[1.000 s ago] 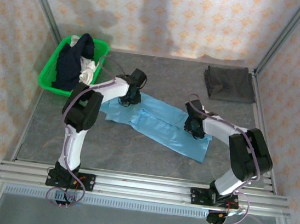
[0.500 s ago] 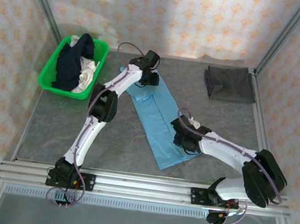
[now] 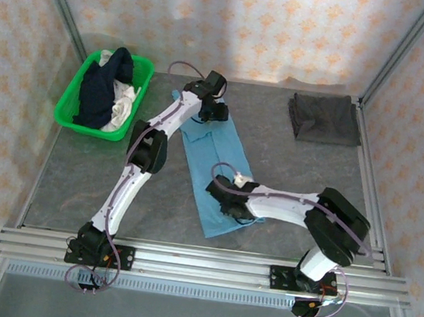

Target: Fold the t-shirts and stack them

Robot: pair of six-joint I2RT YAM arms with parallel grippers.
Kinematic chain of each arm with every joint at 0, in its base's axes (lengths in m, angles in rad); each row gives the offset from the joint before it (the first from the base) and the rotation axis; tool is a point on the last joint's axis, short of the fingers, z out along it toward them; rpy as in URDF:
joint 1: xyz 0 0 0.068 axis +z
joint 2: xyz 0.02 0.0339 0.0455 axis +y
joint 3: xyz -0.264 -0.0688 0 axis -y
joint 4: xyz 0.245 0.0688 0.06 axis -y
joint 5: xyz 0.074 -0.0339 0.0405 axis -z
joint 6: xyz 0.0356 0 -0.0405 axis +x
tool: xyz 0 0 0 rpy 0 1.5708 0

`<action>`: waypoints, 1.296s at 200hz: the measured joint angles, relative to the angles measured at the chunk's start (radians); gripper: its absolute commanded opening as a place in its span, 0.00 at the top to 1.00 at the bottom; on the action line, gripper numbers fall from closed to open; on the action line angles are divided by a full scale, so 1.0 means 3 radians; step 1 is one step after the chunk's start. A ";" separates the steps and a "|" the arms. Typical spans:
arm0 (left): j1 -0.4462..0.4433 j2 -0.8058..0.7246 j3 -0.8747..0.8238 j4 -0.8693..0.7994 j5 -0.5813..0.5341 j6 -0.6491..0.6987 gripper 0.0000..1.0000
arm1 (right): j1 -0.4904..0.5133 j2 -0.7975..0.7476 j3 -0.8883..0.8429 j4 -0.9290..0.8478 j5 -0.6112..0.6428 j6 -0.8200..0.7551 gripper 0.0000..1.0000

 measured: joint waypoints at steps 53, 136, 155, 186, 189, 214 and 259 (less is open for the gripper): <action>0.0009 0.0098 0.0167 0.0052 0.0244 -0.0001 0.50 | 0.0582 0.0552 0.0816 -0.0070 -0.0262 0.0182 0.62; 0.0022 -0.0754 -0.0773 -0.0081 0.0326 0.0212 0.32 | 0.0384 -0.0401 0.0212 -0.0253 -0.0076 0.0066 0.47; 0.0029 -0.1438 -0.1489 0.0024 0.0267 0.0228 0.27 | 0.0304 -0.0582 -0.0107 -0.0238 -0.0100 0.0064 0.47; 0.0014 -0.2730 -0.2889 0.0354 0.0085 0.0230 0.25 | 0.0309 -0.0636 -0.0445 0.0004 -0.0406 0.0005 0.48; 0.0006 -0.2853 -0.3028 0.0395 0.0062 0.0219 0.25 | 0.0309 -0.0635 -0.0462 0.0024 -0.0440 0.0003 0.49; -0.0061 -0.4039 -0.4529 0.0664 -0.0145 0.0043 0.30 | 0.0326 -0.0608 -0.0495 0.0156 -0.0610 -0.0036 0.52; -0.0539 -0.5024 -0.6134 0.0652 -0.0439 -0.0510 0.32 | 0.0334 -0.0554 -0.0477 0.0126 -0.0632 -0.0132 0.61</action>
